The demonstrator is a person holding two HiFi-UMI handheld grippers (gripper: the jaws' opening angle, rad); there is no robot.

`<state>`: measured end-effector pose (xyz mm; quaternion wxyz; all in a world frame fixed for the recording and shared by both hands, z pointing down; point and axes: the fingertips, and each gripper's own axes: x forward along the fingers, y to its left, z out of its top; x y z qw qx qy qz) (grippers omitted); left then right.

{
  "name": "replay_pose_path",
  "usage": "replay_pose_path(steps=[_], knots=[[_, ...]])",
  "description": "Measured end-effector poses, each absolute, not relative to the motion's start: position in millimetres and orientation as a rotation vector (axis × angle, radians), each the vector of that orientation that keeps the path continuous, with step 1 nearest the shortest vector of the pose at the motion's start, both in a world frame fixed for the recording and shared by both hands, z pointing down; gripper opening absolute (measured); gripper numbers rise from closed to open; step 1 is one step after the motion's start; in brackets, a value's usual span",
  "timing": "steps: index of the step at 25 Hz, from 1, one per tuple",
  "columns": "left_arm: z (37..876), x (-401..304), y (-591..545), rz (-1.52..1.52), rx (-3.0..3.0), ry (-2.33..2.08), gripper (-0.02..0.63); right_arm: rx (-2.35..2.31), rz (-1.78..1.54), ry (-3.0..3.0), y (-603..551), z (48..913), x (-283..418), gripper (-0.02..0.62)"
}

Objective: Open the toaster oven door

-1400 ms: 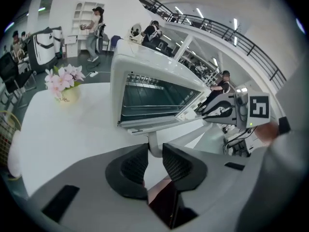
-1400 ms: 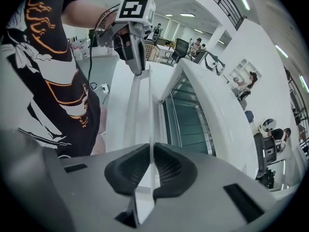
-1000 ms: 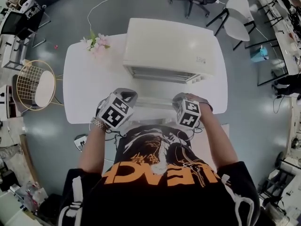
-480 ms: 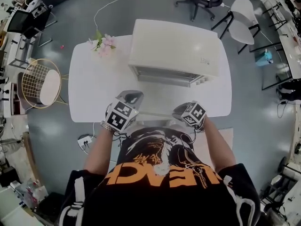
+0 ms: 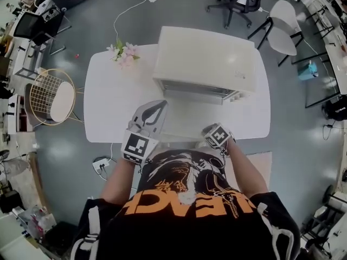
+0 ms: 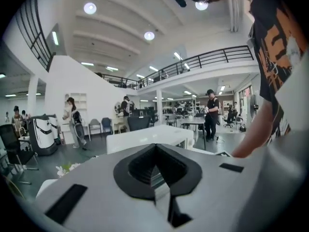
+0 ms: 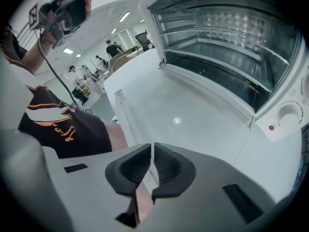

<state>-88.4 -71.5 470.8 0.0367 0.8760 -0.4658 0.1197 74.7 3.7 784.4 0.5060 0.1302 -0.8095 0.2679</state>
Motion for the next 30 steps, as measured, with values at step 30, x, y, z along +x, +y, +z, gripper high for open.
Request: replay_pose_path(steps=[30], knots=[[383,-108,-89,-0.025,2.595,-1.636,0.018,1.209,0.160,-2.737,-112,437,73,0.014]])
